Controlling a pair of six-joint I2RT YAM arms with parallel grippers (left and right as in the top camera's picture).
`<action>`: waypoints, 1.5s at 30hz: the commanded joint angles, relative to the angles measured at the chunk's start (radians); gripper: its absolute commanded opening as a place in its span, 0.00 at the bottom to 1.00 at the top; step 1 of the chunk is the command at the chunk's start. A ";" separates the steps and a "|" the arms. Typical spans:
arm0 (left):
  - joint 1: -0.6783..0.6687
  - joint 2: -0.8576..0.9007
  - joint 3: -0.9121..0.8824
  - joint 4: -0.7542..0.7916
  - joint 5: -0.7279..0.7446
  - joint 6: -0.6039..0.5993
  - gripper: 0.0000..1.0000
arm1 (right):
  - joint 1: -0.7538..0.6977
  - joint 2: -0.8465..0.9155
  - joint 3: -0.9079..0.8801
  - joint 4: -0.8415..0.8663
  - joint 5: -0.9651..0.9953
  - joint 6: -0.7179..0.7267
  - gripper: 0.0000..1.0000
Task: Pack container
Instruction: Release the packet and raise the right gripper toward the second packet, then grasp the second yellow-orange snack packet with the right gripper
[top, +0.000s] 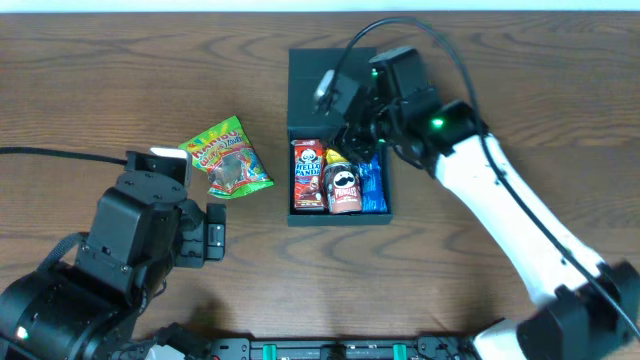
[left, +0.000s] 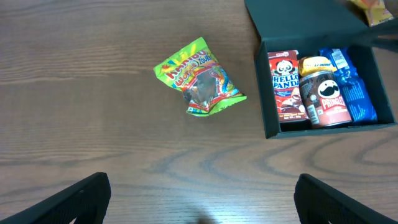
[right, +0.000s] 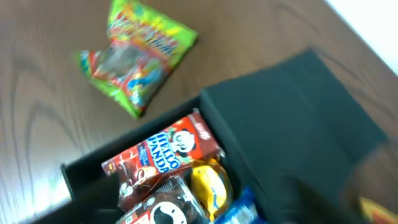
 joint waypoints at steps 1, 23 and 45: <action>0.007 -0.004 0.000 -0.003 -0.004 0.021 0.95 | -0.033 -0.084 0.023 -0.013 0.105 0.164 0.99; 0.007 -0.004 0.000 0.043 -0.019 0.022 0.95 | -0.278 -0.075 0.018 -0.135 0.447 0.151 0.99; 0.007 -0.004 0.000 0.043 -0.019 0.021 0.95 | -0.327 0.500 0.202 0.149 0.447 0.124 0.99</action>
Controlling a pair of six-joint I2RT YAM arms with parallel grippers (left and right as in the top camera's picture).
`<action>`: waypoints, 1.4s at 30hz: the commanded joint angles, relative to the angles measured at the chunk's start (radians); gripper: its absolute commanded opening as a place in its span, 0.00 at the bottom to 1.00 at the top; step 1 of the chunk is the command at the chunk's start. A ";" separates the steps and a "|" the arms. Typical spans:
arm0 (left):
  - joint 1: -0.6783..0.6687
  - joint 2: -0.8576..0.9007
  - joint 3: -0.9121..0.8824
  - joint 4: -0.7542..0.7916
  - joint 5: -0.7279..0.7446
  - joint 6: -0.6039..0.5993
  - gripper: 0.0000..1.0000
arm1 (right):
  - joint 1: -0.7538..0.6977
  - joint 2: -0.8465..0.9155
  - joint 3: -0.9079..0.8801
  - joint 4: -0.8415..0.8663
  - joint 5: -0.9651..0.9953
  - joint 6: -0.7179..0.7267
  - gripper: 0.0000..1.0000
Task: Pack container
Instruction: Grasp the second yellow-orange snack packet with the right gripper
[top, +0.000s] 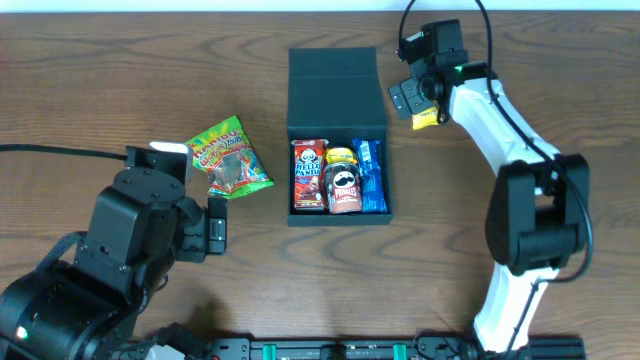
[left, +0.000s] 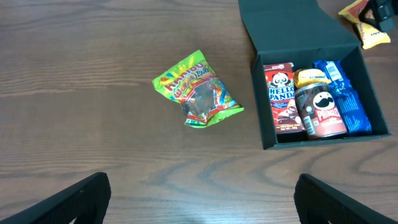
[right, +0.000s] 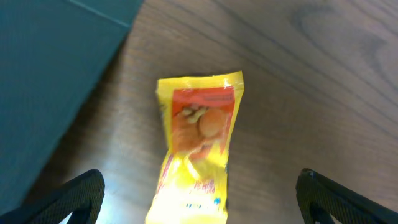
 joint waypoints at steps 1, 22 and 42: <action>0.007 -0.004 0.000 -0.002 -0.014 0.007 0.95 | -0.039 0.030 0.033 0.032 0.006 0.012 0.99; 0.007 -0.004 0.000 -0.002 -0.014 0.006 0.95 | -0.158 0.131 0.033 0.010 -0.412 -0.061 0.99; 0.007 -0.004 0.000 -0.002 -0.014 0.007 0.95 | -0.037 0.161 0.033 0.091 -0.113 -0.063 0.91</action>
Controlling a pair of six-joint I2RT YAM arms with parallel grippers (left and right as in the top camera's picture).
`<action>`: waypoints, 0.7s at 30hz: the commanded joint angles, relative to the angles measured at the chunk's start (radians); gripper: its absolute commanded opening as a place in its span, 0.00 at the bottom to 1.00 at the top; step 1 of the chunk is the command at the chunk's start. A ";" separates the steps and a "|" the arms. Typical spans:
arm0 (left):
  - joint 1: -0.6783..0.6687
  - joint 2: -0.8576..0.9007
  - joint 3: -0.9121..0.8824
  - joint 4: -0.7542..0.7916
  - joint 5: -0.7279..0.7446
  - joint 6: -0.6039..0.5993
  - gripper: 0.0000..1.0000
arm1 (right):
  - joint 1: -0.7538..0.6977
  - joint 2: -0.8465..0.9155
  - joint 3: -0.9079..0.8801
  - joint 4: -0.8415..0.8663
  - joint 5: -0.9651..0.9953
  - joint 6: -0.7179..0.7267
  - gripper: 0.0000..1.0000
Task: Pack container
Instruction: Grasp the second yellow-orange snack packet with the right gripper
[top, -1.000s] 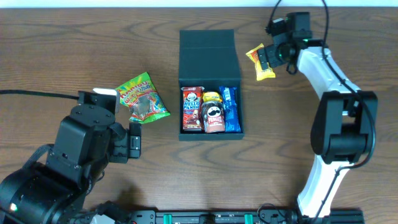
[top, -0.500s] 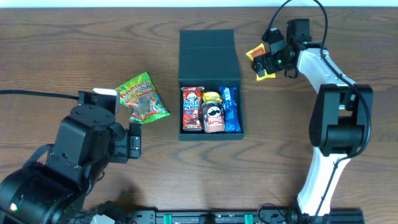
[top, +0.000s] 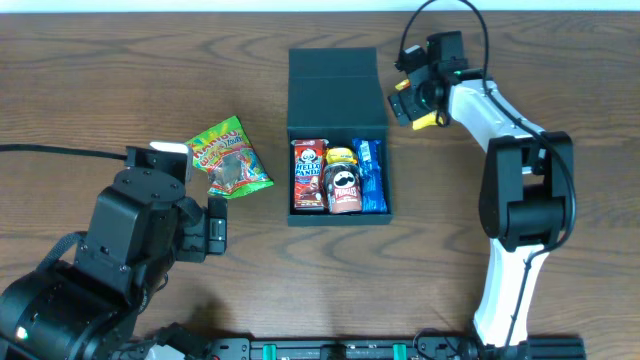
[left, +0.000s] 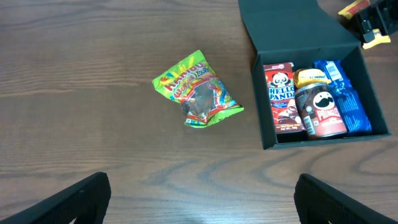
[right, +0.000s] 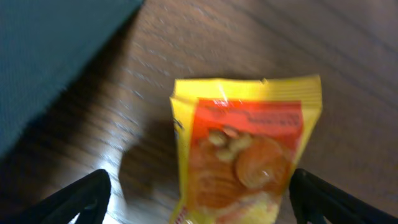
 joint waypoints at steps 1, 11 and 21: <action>0.007 -0.004 0.000 -0.003 -0.014 0.007 0.95 | 0.006 0.019 0.018 0.016 0.062 0.009 0.90; 0.007 -0.004 0.000 -0.003 -0.014 0.007 0.95 | -0.032 0.019 0.018 0.021 0.059 0.061 0.89; 0.007 -0.004 0.000 -0.003 -0.014 0.007 0.95 | -0.035 0.053 0.018 0.009 0.021 0.060 0.88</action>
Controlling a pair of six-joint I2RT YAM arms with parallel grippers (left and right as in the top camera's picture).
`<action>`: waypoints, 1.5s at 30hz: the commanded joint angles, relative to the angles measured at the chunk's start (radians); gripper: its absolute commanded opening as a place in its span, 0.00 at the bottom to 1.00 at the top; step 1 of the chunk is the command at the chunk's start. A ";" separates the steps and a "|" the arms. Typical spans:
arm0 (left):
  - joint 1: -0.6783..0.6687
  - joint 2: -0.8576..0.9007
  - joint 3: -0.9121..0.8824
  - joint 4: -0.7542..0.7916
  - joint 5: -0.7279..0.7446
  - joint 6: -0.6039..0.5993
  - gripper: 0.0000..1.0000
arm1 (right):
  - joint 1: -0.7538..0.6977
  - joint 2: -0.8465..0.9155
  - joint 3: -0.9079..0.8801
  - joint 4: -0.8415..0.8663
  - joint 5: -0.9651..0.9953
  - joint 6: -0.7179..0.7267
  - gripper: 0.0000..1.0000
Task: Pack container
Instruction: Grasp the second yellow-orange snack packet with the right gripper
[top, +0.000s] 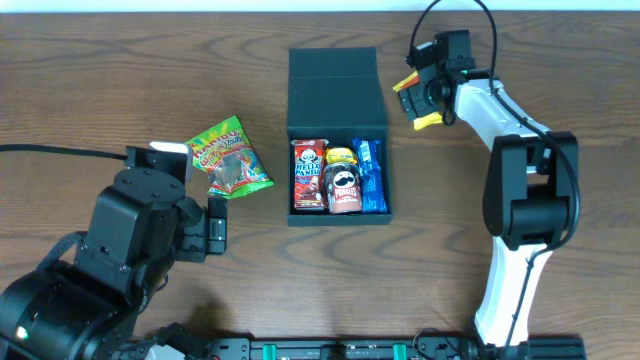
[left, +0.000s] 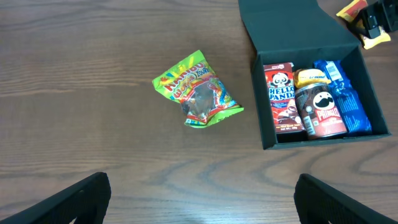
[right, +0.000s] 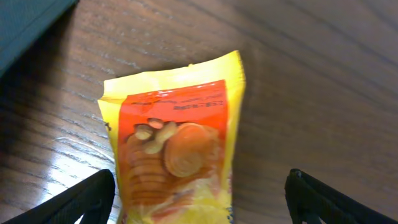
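Note:
A black box (top: 338, 140) stands open at mid table with its lid (top: 336, 88) folded back. Inside sit a Hello Panda carton (top: 308, 175), a Pringles can (top: 344, 188) and a blue packet (top: 372, 176). A yellow and red cracker packet (right: 175, 155) lies on the wood right of the lid, also seen from above (top: 418, 101). My right gripper (right: 200, 202) is open low over it, one finger on each side. A green gummy bag (top: 226, 157) lies left of the box. My left gripper (left: 202, 199) hangs open over bare wood.
The brown wooden table (top: 120, 70) runs to a pale edge at the back. My left arm's black body (top: 120, 260) fills the front left corner. The right arm's white links (top: 520, 200) run down the right side.
The right gripper has shifted a little to the right over the yellow packet, which now lies more centred between the fingers. The left arm and the box contents have not moved.
The right gripper was over the open box beside the three packed snacks. Then it stood open above the yellow packet right of the lid. It was lower and closer at the last look, and now straddles the packet. The left arm stayed still.

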 joint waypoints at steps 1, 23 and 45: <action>0.007 -0.004 0.000 -0.002 -0.014 0.007 0.95 | -0.002 0.048 0.018 -0.008 -0.028 0.017 0.88; 0.007 -0.004 0.000 -0.002 -0.014 0.007 0.95 | -0.001 0.062 0.018 -0.006 -0.064 0.055 0.45; 0.007 -0.004 0.000 -0.002 -0.014 0.006 0.95 | -0.001 -0.247 0.018 -0.158 -0.064 0.116 0.24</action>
